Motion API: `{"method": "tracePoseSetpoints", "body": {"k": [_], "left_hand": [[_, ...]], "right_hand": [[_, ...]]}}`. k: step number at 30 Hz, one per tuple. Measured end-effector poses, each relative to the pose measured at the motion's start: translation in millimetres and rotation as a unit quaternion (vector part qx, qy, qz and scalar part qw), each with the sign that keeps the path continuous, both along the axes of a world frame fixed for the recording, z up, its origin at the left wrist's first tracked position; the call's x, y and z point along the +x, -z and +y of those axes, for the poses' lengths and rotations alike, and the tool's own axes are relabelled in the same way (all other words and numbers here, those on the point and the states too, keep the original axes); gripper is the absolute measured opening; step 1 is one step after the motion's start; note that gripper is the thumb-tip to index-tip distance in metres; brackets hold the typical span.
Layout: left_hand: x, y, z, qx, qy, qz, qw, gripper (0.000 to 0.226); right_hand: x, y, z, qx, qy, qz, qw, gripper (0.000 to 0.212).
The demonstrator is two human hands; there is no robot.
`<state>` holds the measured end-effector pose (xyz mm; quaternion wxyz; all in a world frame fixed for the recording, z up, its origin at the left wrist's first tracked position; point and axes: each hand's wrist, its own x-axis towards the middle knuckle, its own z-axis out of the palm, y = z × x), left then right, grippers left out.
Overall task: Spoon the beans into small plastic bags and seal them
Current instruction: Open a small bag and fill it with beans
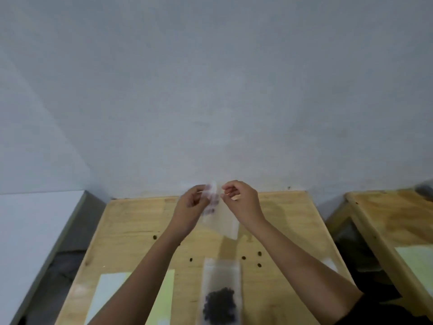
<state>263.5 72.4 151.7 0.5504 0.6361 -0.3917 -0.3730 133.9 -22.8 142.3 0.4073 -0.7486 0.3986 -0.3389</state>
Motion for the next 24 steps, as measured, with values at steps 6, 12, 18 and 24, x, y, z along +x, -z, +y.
{"method": "tracePoseSetpoints", "body": {"k": [6, 12, 18, 24], "left_hand": [[22.1, -5.6, 26.8, -0.029, -0.031, 0.016, 0.999, 0.025], [32.2, -9.8, 35.0, -0.059, 0.039, 0.022, 0.997, 0.036], [34.8, -8.3, 35.2, -0.059, 0.079, 0.022, 0.995, 0.044], [34.1, -6.7, 33.4, -0.039, 0.107, 0.029, 0.993, 0.044]], "right_hand": [[46.0, -17.2, 27.1, 0.164, -0.049, -0.067, 0.983, 0.005], [57.1, -32.7, 38.4, 0.246, -0.042, -0.131, 0.96, 0.027], [49.7, -36.4, 44.8, 0.245, -0.038, -0.124, 0.961, 0.033], [41.2, -35.6, 49.6, 0.265, -0.018, -0.132, 0.955, 0.029]]}}
